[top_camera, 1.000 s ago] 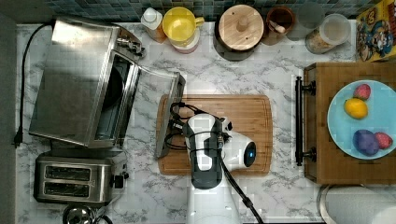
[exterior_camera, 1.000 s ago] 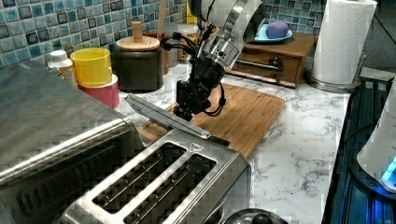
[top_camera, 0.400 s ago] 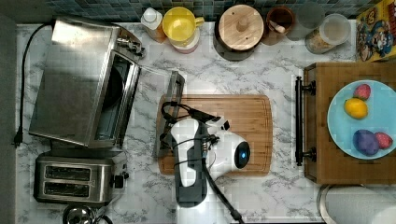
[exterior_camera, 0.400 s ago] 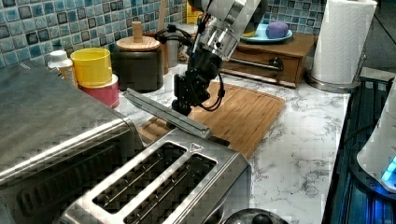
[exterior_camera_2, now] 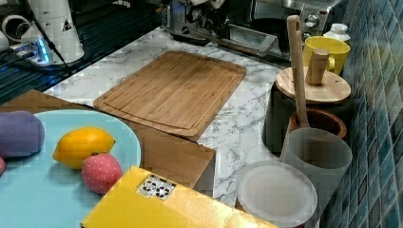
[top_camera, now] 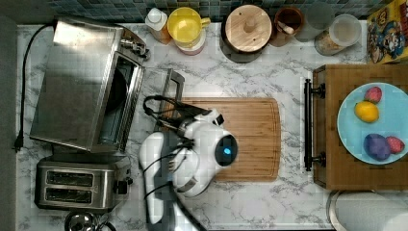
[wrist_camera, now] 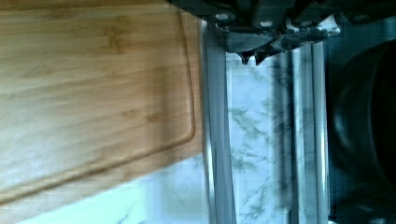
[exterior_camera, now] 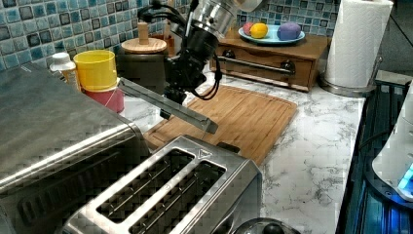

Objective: Close the oven.

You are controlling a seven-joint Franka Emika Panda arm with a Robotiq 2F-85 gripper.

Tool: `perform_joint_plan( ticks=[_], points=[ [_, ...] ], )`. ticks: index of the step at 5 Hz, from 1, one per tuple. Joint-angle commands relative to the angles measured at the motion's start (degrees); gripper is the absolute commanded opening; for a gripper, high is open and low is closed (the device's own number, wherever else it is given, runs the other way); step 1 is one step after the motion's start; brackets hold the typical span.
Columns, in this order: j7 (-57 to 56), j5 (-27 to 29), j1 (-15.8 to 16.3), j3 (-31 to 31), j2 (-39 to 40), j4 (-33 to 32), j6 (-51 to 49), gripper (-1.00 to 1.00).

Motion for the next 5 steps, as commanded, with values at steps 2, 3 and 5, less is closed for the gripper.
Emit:
perform_joint_plan(
  ticks=[2, 3, 5],
  points=[
    [47.6, -43.2, 3.7, 4.8, 1.2, 28.6, -14.5, -1.0],
    [49.0, -44.0, 2.9, 5.7, -1.0, 27.1, -12.2, -1.0],
    [63.9, -63.8, 5.1, 7.9, 4.6, 39.6, -24.7, -1.0]
  ],
)
